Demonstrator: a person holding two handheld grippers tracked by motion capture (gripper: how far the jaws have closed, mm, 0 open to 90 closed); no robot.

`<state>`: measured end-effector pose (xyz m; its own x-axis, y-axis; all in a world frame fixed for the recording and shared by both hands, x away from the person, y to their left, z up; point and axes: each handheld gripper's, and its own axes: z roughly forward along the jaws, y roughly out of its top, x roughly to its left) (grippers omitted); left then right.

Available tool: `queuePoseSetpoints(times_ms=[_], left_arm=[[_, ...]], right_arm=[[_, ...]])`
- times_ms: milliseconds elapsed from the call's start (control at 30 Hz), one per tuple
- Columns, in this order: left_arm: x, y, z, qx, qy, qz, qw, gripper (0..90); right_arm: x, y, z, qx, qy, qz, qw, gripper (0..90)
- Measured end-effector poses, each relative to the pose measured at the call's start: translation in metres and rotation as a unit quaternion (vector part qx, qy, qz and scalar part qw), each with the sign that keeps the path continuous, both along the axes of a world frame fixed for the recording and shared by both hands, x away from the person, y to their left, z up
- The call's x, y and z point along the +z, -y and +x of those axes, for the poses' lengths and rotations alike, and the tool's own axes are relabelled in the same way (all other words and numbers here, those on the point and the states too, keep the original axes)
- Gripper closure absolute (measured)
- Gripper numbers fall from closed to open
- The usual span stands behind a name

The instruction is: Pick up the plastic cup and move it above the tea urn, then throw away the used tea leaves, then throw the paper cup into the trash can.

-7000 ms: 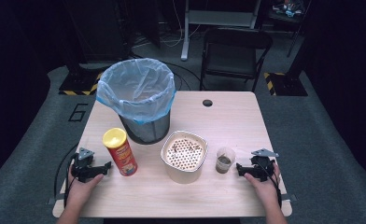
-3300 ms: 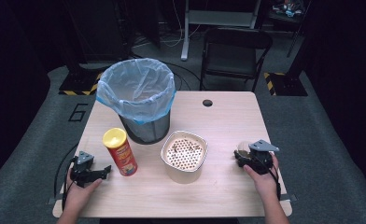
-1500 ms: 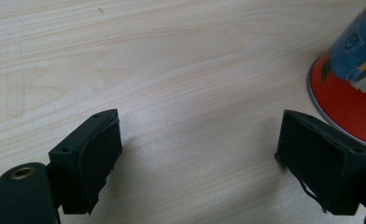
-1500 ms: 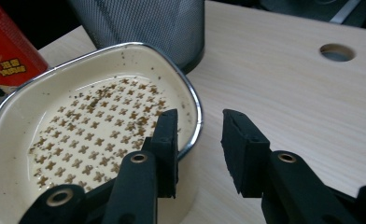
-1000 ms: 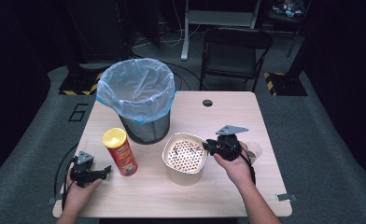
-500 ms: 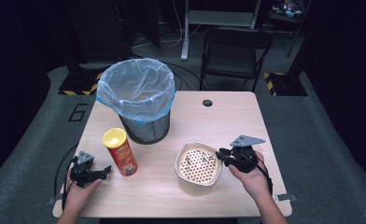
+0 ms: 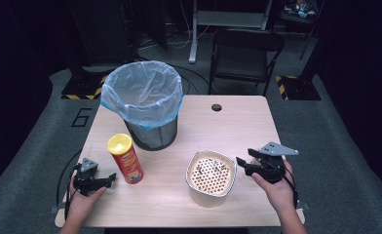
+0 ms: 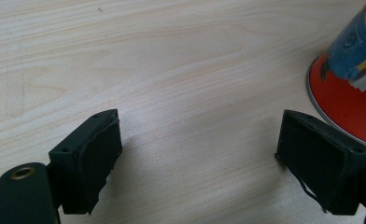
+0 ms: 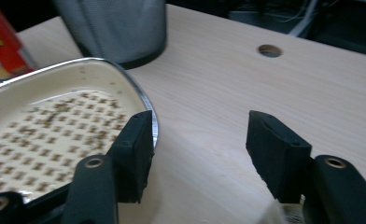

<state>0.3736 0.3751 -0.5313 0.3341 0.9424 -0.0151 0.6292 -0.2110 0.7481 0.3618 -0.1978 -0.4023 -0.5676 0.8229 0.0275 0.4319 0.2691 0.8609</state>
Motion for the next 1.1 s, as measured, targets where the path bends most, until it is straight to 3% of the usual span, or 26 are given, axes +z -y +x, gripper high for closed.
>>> queuePoseSetpoints(times_ms=[33,67,100,133,167,200,400,733,833,933,1100], left_arm=[[0.0,0.0,0.0,0.0,0.0,0.0,1.0,13.4],[0.0,0.0,0.0,0.0,0.0,0.0,1.0,13.4],[0.0,0.0,0.0,-0.001,-0.002,0.001,1.0,13.4],[0.0,0.001,0.0,0.003,-0.001,-0.004,1.0,13.4],[0.0,0.001,0.0,0.003,-0.001,-0.004,1.0,13.4],[0.001,0.0,-0.001,0.0,-0.006,-0.003,1.0,13.4],[0.0,0.001,0.0,0.001,-0.001,-0.003,1.0,13.3],[0.0,0.0,0.0,0.0,-0.001,-0.001,1.0,13.3],[0.0,0.001,0.0,0.001,-0.001,-0.002,1.0,13.3],[0.0,0.001,-0.001,0.001,0.0,-0.002,1.0,13.3],[0.0,0.001,-0.001,0.001,0.0,-0.002,1.0,13.4]], right_arm=[[0.0,0.0,0.0,0.0,0.0,0.0,1.0,39.7],[0.0,0.008,0.0,-0.026,0.013,-0.012,0.9995,34.8],[0.0,0.008,0.0,-0.026,0.013,-0.012,0.9995,34.8],[-0.002,0.015,0.0,-0.05,0.018,-0.01,0.9985,29.4],[-0.002,0.015,0.0,-0.05,0.018,-0.01,0.9985,29.4],[-0.007,0.023,-0.001,-0.071,0.026,-0.007,0.9971,25.0],[-0.026,0.042,0.002,-0.117,0.022,-0.011,0.9928,15.3],[-0.04,0.045,0.003,-0.125,0.03,-0.024,0.9914,13.2],[-0.048,0.044,0.008,-0.124,0.019,-0.033,0.9915,13.2],[-0.055,0.042,0.012,-0.132,0.021,-0.054,0.9895,14.2],[-0.06,0.043,0.016,-0.138,0.015,-0.059,0.9886,14.2]])
